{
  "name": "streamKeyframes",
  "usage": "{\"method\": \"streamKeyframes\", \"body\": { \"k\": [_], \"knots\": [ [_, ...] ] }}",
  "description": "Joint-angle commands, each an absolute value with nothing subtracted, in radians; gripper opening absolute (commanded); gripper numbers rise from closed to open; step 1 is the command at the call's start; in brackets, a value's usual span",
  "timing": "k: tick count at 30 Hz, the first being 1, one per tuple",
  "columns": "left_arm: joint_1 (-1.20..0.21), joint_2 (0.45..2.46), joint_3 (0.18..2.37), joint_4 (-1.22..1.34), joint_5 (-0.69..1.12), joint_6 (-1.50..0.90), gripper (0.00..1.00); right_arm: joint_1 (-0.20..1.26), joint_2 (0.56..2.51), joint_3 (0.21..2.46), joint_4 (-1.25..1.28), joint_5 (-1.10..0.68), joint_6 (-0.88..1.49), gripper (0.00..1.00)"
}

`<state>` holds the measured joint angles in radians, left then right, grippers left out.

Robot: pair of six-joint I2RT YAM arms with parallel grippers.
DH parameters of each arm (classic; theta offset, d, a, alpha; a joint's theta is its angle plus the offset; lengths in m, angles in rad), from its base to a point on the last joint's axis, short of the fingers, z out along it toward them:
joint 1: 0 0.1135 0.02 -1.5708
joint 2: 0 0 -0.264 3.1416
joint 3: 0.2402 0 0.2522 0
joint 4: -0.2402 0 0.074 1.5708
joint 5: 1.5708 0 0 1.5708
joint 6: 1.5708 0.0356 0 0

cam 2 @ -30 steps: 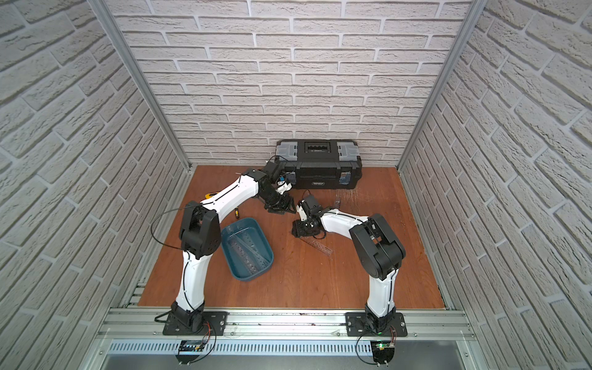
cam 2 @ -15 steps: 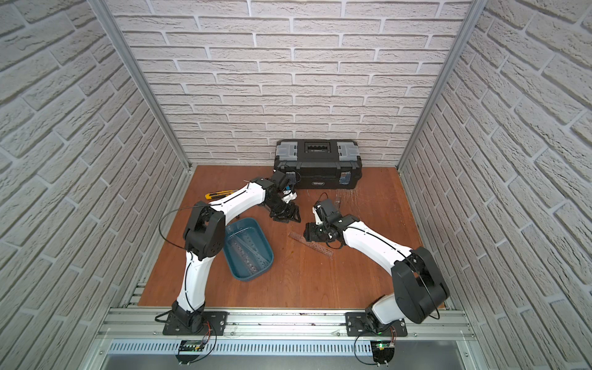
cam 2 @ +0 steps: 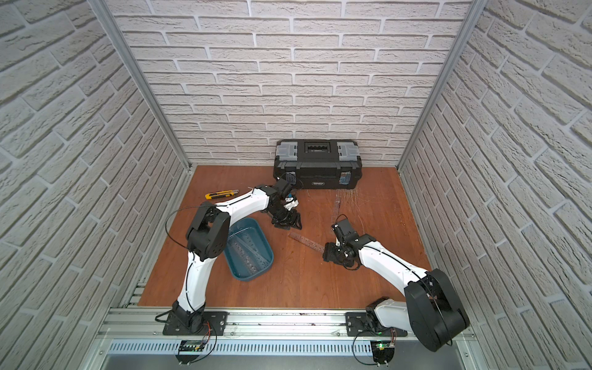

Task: Put the scattered rulers into the storage box
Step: Pick up the ruler from the center of the board.

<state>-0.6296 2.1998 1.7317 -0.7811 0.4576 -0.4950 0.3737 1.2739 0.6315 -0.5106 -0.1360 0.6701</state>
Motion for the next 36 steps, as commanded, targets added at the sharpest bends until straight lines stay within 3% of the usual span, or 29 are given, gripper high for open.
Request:
{"method": "streamKeyframes", "body": {
  "k": [1, 27, 36],
  "knots": [
    [-0.635, 2.224, 1.712, -0.757, 0.449, -0.502, 0.66, 0.354, 1.306, 0.627, -0.447, -0.169, 0.693, 0.69],
    [-0.7, 2.251, 1.657, -0.718, 0.472, -0.518, 0.65, 0.371, 1.572, 0.651, -0.233, -0.312, 0.747, 0.69],
    [-0.71, 2.252, 1.674, -0.742, 0.47, -0.517, 0.65, 0.386, 1.577, 0.689, -0.322, -0.193, 0.68, 0.68]
  ]
}}
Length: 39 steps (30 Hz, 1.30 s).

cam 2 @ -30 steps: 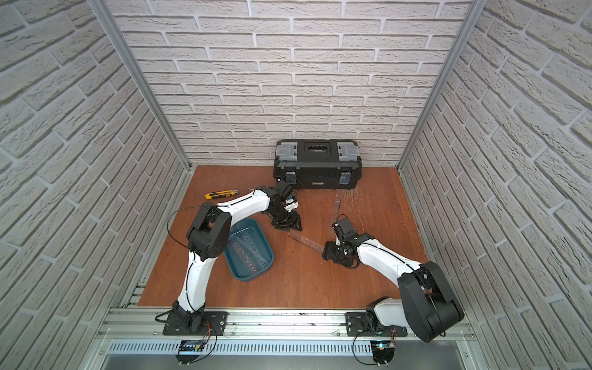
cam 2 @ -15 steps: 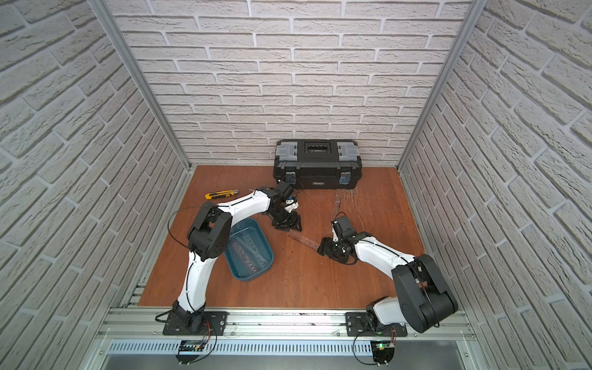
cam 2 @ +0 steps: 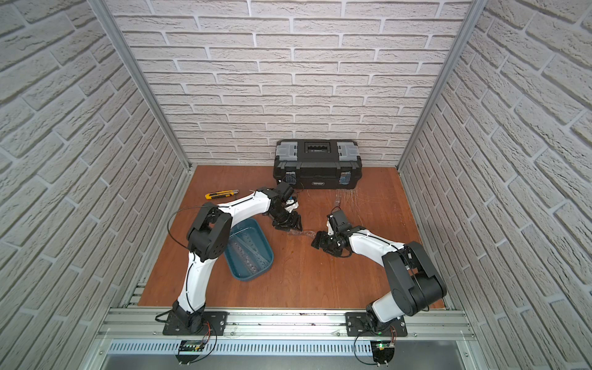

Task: Put the scattered rulers into the storage box
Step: Pick up the ruler from the center of the board.

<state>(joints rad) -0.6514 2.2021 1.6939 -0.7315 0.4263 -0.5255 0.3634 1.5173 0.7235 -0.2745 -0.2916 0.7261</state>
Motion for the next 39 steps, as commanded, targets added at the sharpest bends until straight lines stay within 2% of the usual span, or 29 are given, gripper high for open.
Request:
{"method": "streamKeyframes", "body": {
  "k": [1, 5, 13, 24, 31, 39],
  "knots": [
    [-0.71, 2.251, 1.678, -0.75, 0.469, -0.514, 0.65, 0.387, 1.569, 0.695, -0.346, -0.151, 0.66, 0.68],
    [-0.711, 2.254, 1.703, -0.795, 0.469, -0.493, 0.65, 0.395, 1.562, 0.718, -0.404, -0.052, 0.588, 0.63],
    [-0.711, 2.258, 1.775, -0.901, 0.478, -0.452, 0.65, 0.457, 1.605, 0.813, -0.474, 0.086, 0.57, 0.34],
    [-0.708, 2.256, 1.833, -0.979, 0.465, -0.419, 0.65, 0.491, 1.628, 0.884, -0.527, 0.193, 0.531, 0.03],
    [-0.701, 2.245, 1.855, -0.996, 0.458, -0.38, 0.65, 0.491, 1.582, 0.89, -0.545, 0.175, 0.516, 0.02],
    [-0.704, 2.215, 1.91, -1.029, 0.364, -0.25, 0.65, 0.489, 1.575, 0.916, -0.559, 0.125, 0.518, 0.02]
  ]
}}
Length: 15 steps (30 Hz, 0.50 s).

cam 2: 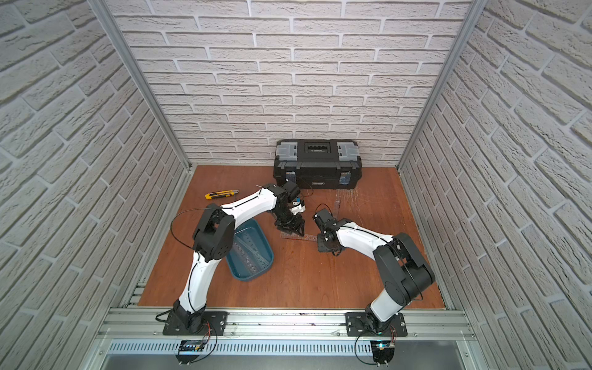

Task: Put the scattered rulers into the storage box
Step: Pick up the ruler from the center of the board.

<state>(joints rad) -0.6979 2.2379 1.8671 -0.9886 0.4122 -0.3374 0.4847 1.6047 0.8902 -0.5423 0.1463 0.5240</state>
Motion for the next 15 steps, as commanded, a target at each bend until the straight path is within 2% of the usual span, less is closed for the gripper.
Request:
{"method": "streamKeyframes", "body": {
  "k": [1, 4, 5, 9, 10, 15],
  "knots": [
    [-0.71, 2.219, 1.93, -1.046, 0.335, -0.217, 0.65, 0.489, 1.568, 0.917, -0.561, 0.116, 0.523, 0.02],
    [-0.732, 2.247, 2.001, -1.099, 0.243, -0.122, 0.66, 0.487, 1.517, 0.914, -0.577, 0.094, 0.533, 0.03],
    [-0.74, 2.259, 2.022, -1.111, 0.221, -0.094, 0.66, 0.486, 1.496, 0.912, -0.587, 0.093, 0.538, 0.07],
    [-0.786, 2.293, 2.07, -1.122, 0.14, 0.02, 0.7, 0.482, 1.361, 0.896, -0.659, 0.08, 0.562, 0.4],
    [-0.802, 2.298, 2.077, -1.119, 0.124, 0.05, 0.71, 0.482, 1.316, 0.889, -0.682, 0.075, 0.572, 0.45],
    [-0.875, 2.335, 2.115, -1.121, 0.041, 0.168, 0.77, 0.482, 1.109, 0.863, -0.777, 0.053, 0.604, 0.53]
  ]
}}
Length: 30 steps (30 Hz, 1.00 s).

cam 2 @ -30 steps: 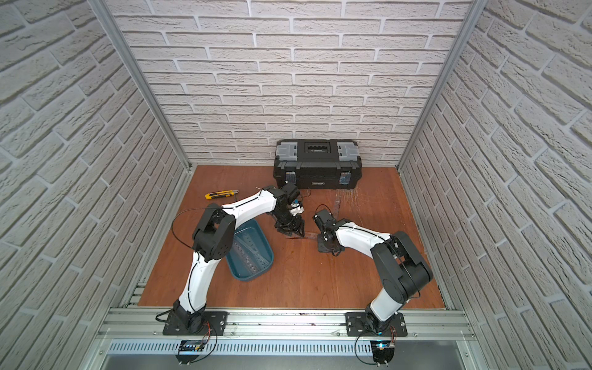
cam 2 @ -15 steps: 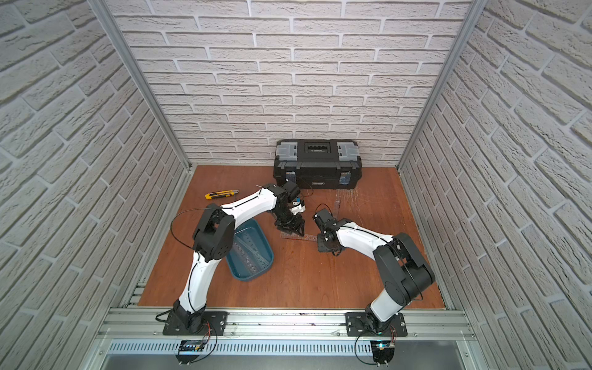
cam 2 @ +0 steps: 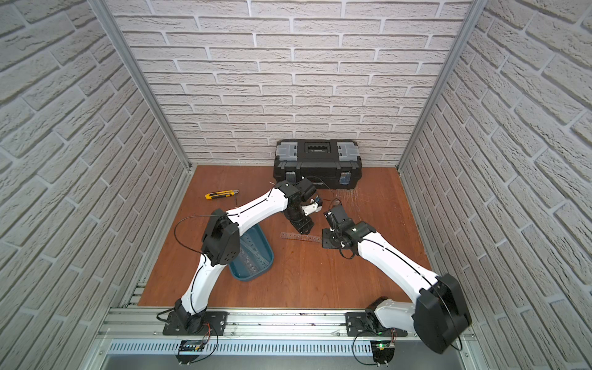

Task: Put the scattered rulers into the storage box
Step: Pick up the ruler from the center of the board.

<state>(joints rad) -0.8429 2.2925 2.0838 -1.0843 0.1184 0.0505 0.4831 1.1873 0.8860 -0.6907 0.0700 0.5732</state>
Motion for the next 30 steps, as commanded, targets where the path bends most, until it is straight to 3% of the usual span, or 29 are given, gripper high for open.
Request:
{"method": "streamKeyframes", "body": {
  "k": [1, 12, 20, 26, 30],
  "knots": [
    [-0.884, 2.345, 2.126, -1.124, 0.04, 0.178, 0.78, 0.48, 1.074, 0.859, -0.795, 0.053, 0.61, 0.53],
    [-0.916, 2.446, 2.193, -1.132, -0.06, 0.231, 0.81, 0.474, 0.887, 0.886, -0.906, 0.038, 0.651, 0.52],
    [-0.897, 2.489, 2.236, -1.156, -0.015, 0.26, 0.84, 0.472, 0.844, 0.903, -0.949, 0.057, 0.661, 0.51],
    [-0.908, 2.49, 2.197, -1.163, 0.0, 0.284, 0.65, 0.468, 0.833, 0.936, -0.978, 0.093, 0.649, 0.5],
    [-0.925, 2.491, 2.151, -1.144, 0.001, 0.285, 0.59, 0.466, 0.841, 0.949, -0.961, 0.086, 0.65, 0.5]
  ]
}}
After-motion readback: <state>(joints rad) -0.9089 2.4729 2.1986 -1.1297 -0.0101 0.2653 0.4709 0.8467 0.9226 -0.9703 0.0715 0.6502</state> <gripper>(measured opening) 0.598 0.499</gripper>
